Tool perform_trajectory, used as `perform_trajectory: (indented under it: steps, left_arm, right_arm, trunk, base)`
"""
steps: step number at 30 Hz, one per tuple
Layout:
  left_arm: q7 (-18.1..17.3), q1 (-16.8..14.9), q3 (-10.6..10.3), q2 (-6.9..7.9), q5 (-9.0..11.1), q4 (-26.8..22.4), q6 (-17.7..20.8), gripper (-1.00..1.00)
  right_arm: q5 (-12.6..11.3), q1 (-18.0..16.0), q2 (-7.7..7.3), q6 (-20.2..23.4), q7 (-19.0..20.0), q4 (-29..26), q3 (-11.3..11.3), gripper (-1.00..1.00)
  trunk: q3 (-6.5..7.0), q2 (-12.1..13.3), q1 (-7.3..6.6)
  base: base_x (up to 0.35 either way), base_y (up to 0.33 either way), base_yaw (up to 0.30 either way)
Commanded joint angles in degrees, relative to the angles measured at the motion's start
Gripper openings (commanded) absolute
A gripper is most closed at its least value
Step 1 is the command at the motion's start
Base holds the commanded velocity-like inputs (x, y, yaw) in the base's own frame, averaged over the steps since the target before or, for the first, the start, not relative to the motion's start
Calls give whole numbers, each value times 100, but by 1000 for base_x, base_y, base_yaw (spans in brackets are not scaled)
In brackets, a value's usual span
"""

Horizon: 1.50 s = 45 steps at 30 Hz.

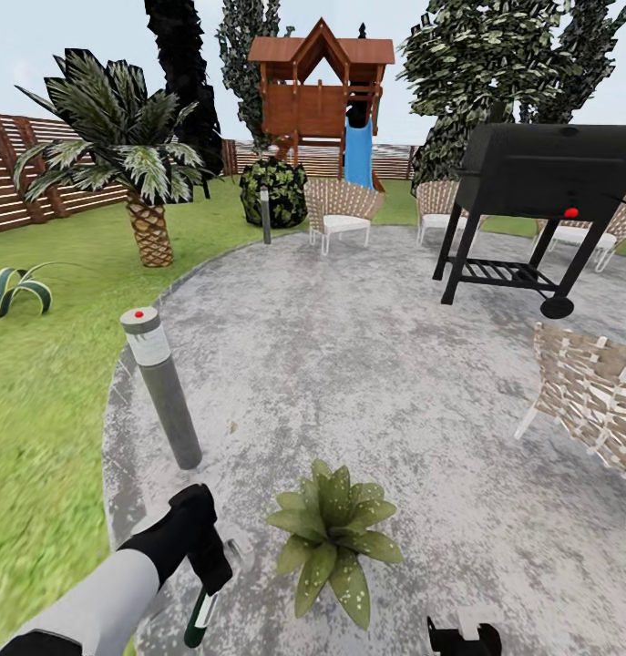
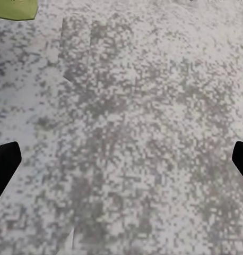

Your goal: Pick up the pesticide atomizer in the garden and spray insectifuge to fully cover both potted plants in the garden.

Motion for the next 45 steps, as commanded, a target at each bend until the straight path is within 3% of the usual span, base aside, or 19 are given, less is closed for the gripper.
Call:
perform_trajectory:
  steps: [1, 4, 6, 8, 10, 13, 20, 29, 45]
  left_arm:
    - [-35, -2, -16, 8, -25, 2, 30, -100]
    - [-17, -1, -3, 81, -40, 150, 13, -100]
    - [249, 3, 4, 114, -29, 495, -158, -100]
    - [465, 4, 7, 77, 99, 659, -327, -100]
    - [708, 1, -2, 27, 461, 729, -412, -100]
    - [776, -1, 2, 64, 561, 743, -425, -100]
    - [860, 145, 9, 214, 581, 758, -436, -100]
    - [1015, 157, 10, 156, 592, 652, -417, -100]
    - [946, 53, -4, 171, 601, 639, -352, -100]
  right_arm:
    - [60, -5, 3, -21, -15, 6, -32, 100]
    - [60, -5, 3, -21, -15, 5, -37, 100]
    - [60, -4, 3, -21, -15, 5, -37, 100]
    - [60, -6, 3, -21, -15, 5, -39, 100]
    - [60, -5, 3, -21, -15, 5, -34, 100]
    - [60, -3, 3, -21, -15, 5, -32, 100]
    - [60, -5, 3, -20, -15, 5, -32, 100]
    - [60, -4, 3, -21, -15, 5, -32, 100]
    - [60, -6, 3, -21, -15, 5, -32, 100]
  trunk:
    - [-5, -2, -1]
    - [-5, -2, -1]
    - [-5, -2, -1]
    - [-5, -2, -1]
    - [-5, -2, -1]
    - [-5, -2, -1]
    - [-5, -2, -1]
    - [-5, -2, -1]
    - [-5, -2, -1]
  base:
    - [0, 0, -133]
    - [0, 0, -233]
    - [0, 0, -281]
    - [0, 0, -263]
    - [0, 0, -88]
    - [0, 0, -12]
    - [0, 0, -1]
    - [-156, 67, -122]
    - [-18, 297, -264]
